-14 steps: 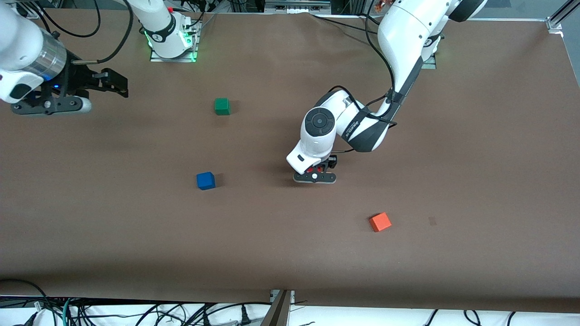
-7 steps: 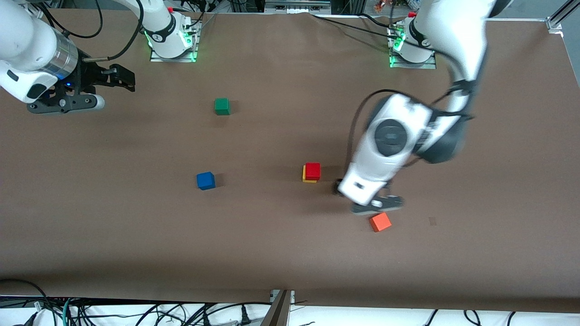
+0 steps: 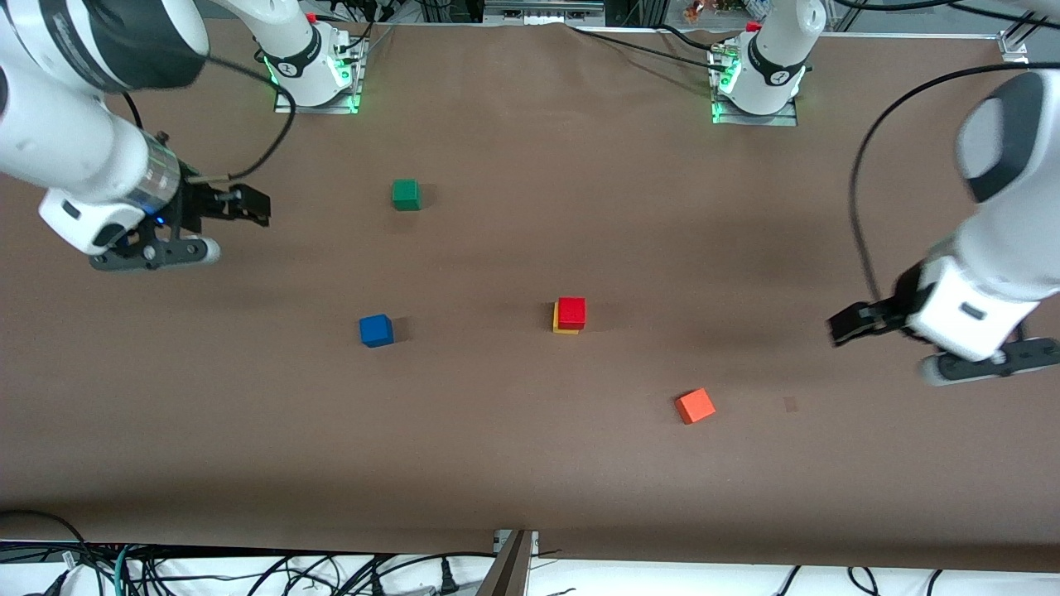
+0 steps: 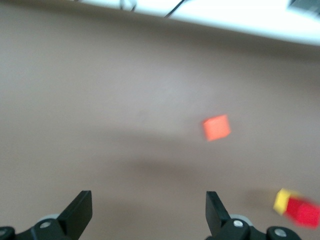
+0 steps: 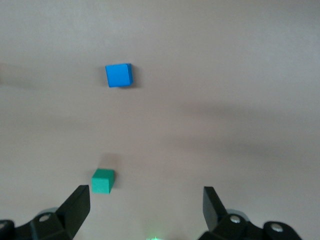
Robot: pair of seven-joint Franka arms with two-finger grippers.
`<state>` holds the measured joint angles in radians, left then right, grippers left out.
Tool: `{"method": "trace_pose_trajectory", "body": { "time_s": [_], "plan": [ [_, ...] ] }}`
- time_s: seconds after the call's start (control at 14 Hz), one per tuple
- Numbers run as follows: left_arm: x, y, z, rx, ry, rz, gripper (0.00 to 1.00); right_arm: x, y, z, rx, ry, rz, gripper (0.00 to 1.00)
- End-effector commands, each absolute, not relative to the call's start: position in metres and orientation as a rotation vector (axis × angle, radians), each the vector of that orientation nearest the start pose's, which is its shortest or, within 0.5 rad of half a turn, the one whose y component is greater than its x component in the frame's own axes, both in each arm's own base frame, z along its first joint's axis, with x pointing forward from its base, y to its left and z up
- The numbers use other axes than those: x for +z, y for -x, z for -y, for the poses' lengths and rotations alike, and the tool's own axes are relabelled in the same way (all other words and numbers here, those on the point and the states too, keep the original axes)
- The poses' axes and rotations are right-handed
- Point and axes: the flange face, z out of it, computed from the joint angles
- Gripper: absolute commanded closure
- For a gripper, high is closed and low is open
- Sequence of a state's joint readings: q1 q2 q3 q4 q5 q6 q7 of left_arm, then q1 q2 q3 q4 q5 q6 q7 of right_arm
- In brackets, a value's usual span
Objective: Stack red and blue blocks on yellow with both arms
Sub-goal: 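Lower the red cube onto the yellow cube and open the left gripper, then retract the left gripper while the right gripper reaches the blue cube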
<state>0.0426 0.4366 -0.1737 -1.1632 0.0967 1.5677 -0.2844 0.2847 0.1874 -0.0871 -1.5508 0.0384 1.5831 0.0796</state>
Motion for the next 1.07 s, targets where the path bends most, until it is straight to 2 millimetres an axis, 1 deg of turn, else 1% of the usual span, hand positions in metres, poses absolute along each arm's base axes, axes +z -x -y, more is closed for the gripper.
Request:
{"method": "trace_pose_trajectory", "body": {
  "time_s": [0.0,0.07,0.14,0.21,0.29,0.43,0.5,0.57,0.64,0.71,0.79,0.86,1.0],
  "plan": [
    [0.538,-0.667,0.016,0.168,3.142,0.161,0.0,0.492,-0.598,-0.14,0.207,3.117,0.175,0.0],
    [0.538,-0.668,0.011,0.166,3.146,0.139,0.0,0.469,-0.606,-0.151,0.201,3.114,0.175,0.0],
    [0.54,-0.668,0.007,0.162,3.149,0.144,0.0,0.444,-0.612,-0.157,0.184,3.105,0.17,0.0],
    [0.542,-0.667,0.0,0.162,3.148,0.16,0.0,0.42,-0.613,-0.164,0.14,3.094,0.161,0.0],
    [0.542,-0.667,-0.001,0.162,3.149,0.163,0.0,0.394,-0.611,-0.174,0.103,3.087,0.153,0.0],
    [0.541,-0.668,-0.006,0.158,3.179,0.198,0.0,0.347,-0.607,-0.184,0.026,3.07,0.125,0.0],
    [0.55,-0.666,0.002,0.135,3.178,0.192,0.0,0.322,-0.608,-0.186,0.004,3.07,0.121,0.0],
    [0.569,-0.656,0.01,0.094,3.158,0.165,0.0,0.299,-0.612,-0.188,-0.011,3.072,0.121,0.0],
    [0.581,-0.644,0.002,0.077,3.123,0.171,0.0,0.278,-0.615,-0.194,-0.019,3.063,0.115,0.0],
    [0.583,-0.629,-0.009,0.099,3.113,0.201,0.0,0.263,-0.616,-0.197,-0.037,3.053,0.105,0.0],
    [0.586,-0.621,-0.015,0.104,3.12,0.219,0.0,0.247,-0.617,-0.202,-0.052,3.049,0.108,0.0],
    [0.582,-0.618,-0.015,0.122,3.146,0.231,0.0,0.236,-0.616,-0.206,-0.063,3.048,0.116,0.0],
    [0.58,-0.612,-0.008,0.116,3.154,0.221,0.0,0.226,-0.615,-0.209,-0.049,3.043,0.111,0.01]
  ]
}}
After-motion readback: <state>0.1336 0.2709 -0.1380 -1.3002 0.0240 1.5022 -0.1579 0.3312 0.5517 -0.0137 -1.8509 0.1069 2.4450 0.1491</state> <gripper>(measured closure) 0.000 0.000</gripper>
